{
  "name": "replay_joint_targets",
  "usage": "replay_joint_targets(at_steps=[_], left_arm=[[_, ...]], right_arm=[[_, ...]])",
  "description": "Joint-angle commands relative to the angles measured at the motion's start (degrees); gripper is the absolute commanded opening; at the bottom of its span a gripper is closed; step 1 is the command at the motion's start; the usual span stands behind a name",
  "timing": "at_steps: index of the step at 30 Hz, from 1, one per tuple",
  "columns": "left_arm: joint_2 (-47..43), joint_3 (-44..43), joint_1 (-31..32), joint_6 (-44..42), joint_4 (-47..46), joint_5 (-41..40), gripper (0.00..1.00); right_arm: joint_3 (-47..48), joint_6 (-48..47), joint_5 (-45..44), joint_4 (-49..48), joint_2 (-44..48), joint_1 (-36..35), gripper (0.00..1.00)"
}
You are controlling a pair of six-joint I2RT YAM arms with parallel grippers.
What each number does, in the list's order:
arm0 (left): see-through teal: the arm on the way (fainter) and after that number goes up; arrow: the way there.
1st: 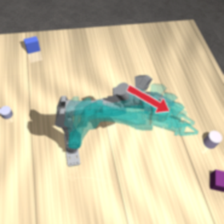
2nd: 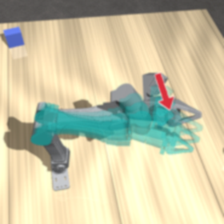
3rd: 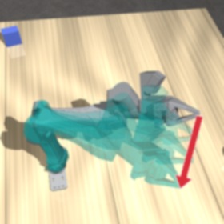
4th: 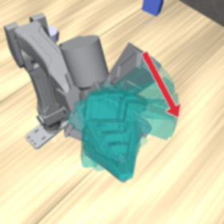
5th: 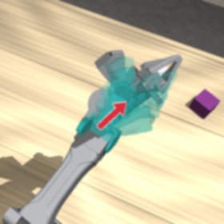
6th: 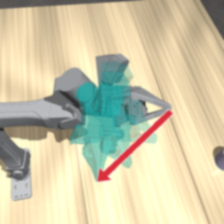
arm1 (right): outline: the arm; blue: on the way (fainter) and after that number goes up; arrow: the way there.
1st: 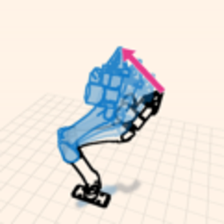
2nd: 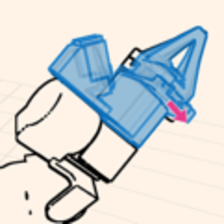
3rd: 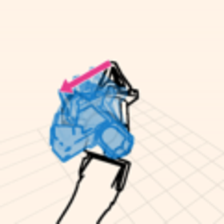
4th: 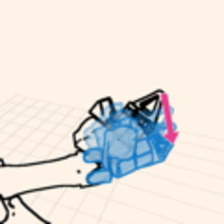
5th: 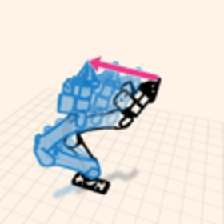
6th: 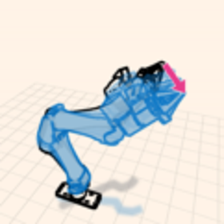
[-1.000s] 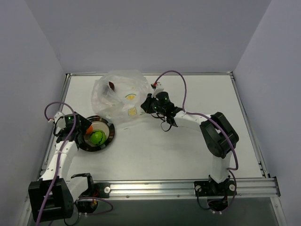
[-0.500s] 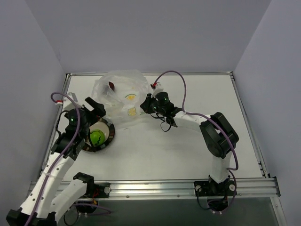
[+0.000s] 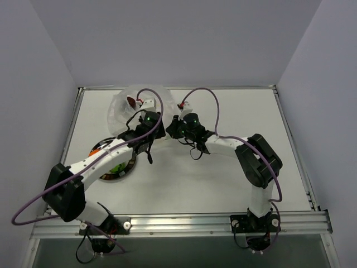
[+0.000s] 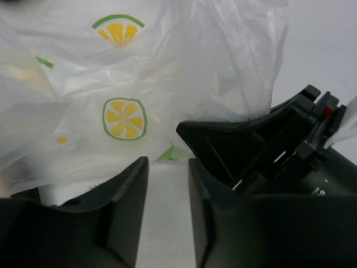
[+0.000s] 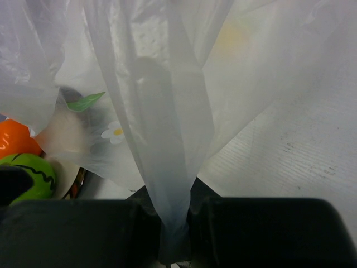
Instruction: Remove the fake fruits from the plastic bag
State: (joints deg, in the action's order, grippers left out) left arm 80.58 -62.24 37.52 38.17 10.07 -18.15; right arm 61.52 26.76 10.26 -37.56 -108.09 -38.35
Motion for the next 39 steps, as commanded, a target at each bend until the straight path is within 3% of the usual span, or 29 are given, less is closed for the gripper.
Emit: replay_joint_targets(at_steps=[1, 2, 4, 9, 12, 17, 21, 24, 25, 26, 29, 32, 36, 39], left_arm=[[2.56, -5.25, -0.51, 1.46, -6.28, -2.59, 0.29], [3.61, -5.44, -0.69, 1.73, -7.68, -3.20, 0.13], [6.08, -5.18, -0.78, 3.30, -8.48, -6.88, 0.03], [12.65, -5.52, -3.76, 3.58, -12.44, -8.83, 0.02], [17.66, -9.03, -5.78, -0.46, -12.01, -9.18, 0.02], [22.16, -14.31, -7.81, -8.01, -10.15, -19.17, 0.03], [26.20, -20.36, -10.27, -13.91, -6.47, -24.29, 0.11], [29.63, -22.57, -13.08, -17.77, -6.37, -24.56, 0.23], [30.51, -24.23, -13.61, -19.61, -6.37, -24.56, 0.29], [31.82, -24.86, -14.39, -20.59, -6.81, -24.56, 0.44], [33.94, -26.88, -16.24, -22.26, -7.87, -23.42, 0.70], [36.48, -29.86, -17.74, -21.91, -7.08, -21.93, 0.85], [38.86, -32.42, -20.90, -21.65, -7.95, -19.47, 0.96], [40.45, -34.09, -22.48, -21.91, -9.10, -17.45, 0.96]], right_arm=[[-0.34, -0.05, -1.03, -3.66, 1.92, -0.24, 0.00], [-0.43, -0.05, -0.95, -3.75, 2.01, -0.24, 0.00], [-0.70, -0.05, -1.03, -3.83, 2.10, -0.24, 0.00], [-1.13, 0.22, -0.86, -4.19, 2.97, -0.24, 0.00], [-1.49, 0.31, -0.77, -4.36, 3.15, -0.24, 0.00], [-1.66, 0.48, -0.68, -4.54, 2.98, -0.15, 0.00], [-1.66, 1.18, 0.11, -4.89, 3.15, -0.15, 0.00], [-1.75, 1.45, 0.72, -5.06, 3.41, -0.15, 0.00], [-1.75, 1.62, 0.81, -5.15, 3.42, -0.24, 0.00], [-1.75, 1.71, 0.90, -5.15, 3.33, -0.24, 0.00], [-1.23, 2.33, 1.51, -5.24, 2.63, -0.24, 0.00], [-0.26, 3.03, 2.57, -5.42, 1.66, -0.32, 0.00], [0.53, 4.35, 2.92, -5.94, 0.52, -0.50, 0.00], [2.02, 4.70, 3.80, -5.95, -1.41, -1.20, 0.00]])
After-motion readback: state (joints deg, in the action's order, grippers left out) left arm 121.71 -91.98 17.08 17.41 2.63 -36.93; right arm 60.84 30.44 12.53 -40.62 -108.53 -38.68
